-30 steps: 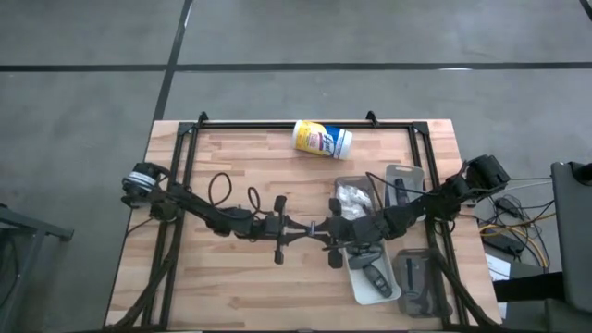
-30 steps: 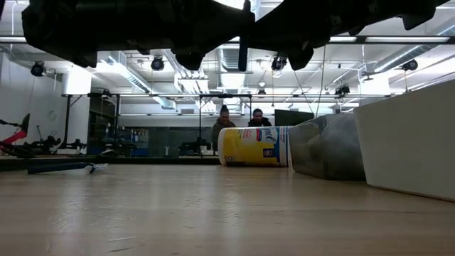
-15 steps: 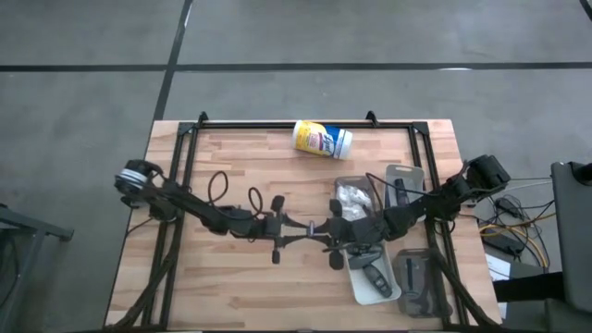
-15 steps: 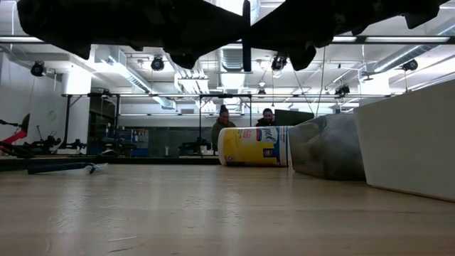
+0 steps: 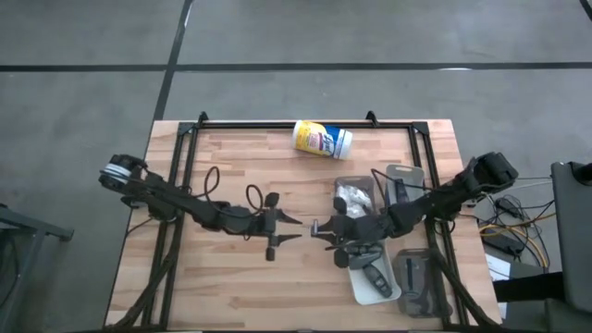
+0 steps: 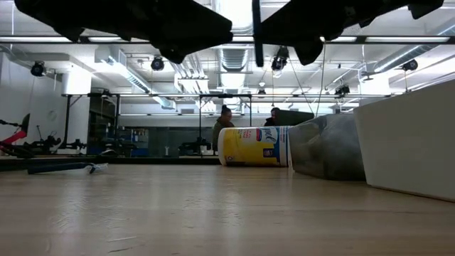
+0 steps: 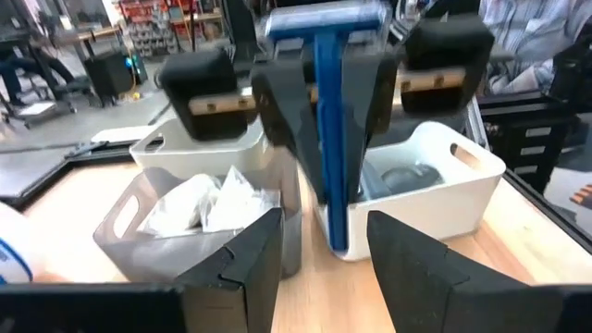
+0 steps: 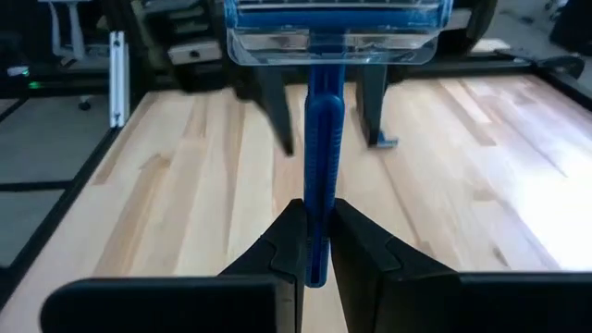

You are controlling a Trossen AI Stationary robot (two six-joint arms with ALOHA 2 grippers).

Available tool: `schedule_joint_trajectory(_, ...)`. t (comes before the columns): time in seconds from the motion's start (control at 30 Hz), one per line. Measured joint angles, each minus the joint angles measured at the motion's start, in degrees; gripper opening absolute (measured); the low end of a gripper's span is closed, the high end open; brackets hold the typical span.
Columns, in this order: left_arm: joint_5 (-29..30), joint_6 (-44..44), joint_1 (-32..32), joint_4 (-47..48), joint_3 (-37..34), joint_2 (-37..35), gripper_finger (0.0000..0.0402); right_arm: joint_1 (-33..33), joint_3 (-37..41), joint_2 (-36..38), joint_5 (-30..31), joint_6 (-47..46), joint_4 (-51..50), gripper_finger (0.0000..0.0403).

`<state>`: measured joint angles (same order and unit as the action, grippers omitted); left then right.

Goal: Pick & Place Travel size toiletries
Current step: Put the bottom razor into the bottom black bin

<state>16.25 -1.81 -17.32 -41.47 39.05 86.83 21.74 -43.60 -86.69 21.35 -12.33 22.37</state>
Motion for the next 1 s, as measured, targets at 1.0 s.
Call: schedule_joint_trajectory(1.0, 0.3, 5.5, -0.1, 10.8, -3.8, -8.9, 0.0165, 12.1, 0.4, 26.6, -2.0, -16.8, -39.7, 0.0034)
